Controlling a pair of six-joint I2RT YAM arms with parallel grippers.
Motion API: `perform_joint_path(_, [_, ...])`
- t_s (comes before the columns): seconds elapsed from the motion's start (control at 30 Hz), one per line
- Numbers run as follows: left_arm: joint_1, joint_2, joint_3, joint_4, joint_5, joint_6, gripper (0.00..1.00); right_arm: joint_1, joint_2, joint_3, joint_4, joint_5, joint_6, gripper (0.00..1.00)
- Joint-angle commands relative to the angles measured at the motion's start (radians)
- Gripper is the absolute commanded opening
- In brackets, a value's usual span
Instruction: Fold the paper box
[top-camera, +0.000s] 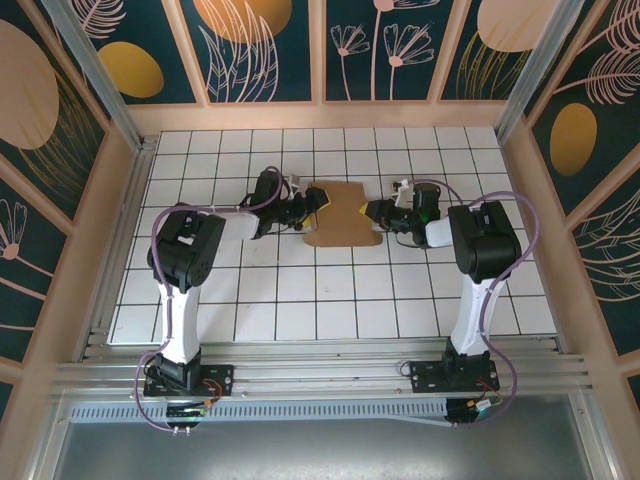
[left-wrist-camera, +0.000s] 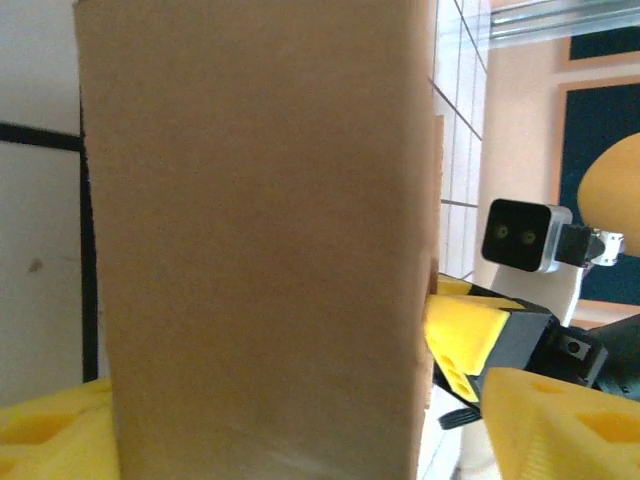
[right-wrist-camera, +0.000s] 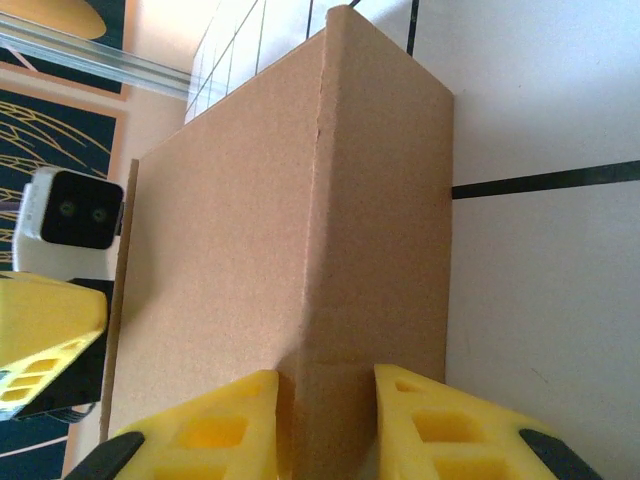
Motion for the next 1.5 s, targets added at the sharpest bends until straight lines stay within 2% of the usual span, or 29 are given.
perform_joint_path(0.0, [-0.014,0.022,-0.012,0.194,0.08,-0.112,0.74,0.003,0.069,-0.032,-0.131,0.038,0.022,0.26])
perform_joint_path(0.23, [-0.019,0.017,-0.056,0.423,0.103,-0.319,0.56,0.006,0.001,-0.057,-0.071,-0.017,0.077,0.33])
perform_joint_path(0.4, [-0.019,-0.023,-0.062,0.359,0.063,-0.332,0.47,-0.022,-0.174,-0.081,-0.133,0.014,0.032,0.45])
perform_joint_path(0.5, [-0.018,-0.043,-0.063,0.33,0.049,-0.347,0.44,-0.036,-0.294,-0.071,-0.232,0.079,-0.062,0.56])
perform_joint_path(0.57, [-0.017,-0.056,-0.065,0.321,0.047,-0.357,0.44,-0.028,-0.384,-0.063,-0.306,0.165,-0.183,0.64])
perform_joint_path(0.7, [-0.012,-0.093,-0.074,0.297,0.032,-0.362,0.44,0.039,-0.601,-0.128,-0.287,0.359,-0.461,0.68])
perform_joint_path(0.8, [-0.002,-0.126,-0.081,0.268,0.018,-0.359,0.43,0.193,-0.773,-0.271,-0.136,0.532,-0.841,0.73])
perform_joint_path(0.9, [0.012,-0.155,-0.087,0.255,0.012,-0.36,0.42,0.347,-0.85,-0.411,0.025,0.656,-1.268,0.9])
perform_joint_path(0.97, [0.017,-0.17,-0.087,0.241,0.012,-0.358,0.42,0.416,-0.845,-0.45,0.07,0.701,-1.491,0.96])
perform_joint_path(1.07, [0.018,-0.181,-0.086,0.236,0.016,-0.36,0.42,0.459,-0.789,-0.435,0.083,0.752,-1.654,0.98])
perform_joint_path(1.27, [0.02,-0.194,-0.1,0.239,0.022,-0.364,0.42,0.47,-0.589,-0.372,0.255,0.906,-1.814,0.99])
perform_joint_path(1.47, [0.02,-0.212,-0.117,0.249,0.027,-0.372,0.42,0.471,-0.403,-0.28,0.354,0.982,-1.902,0.99])
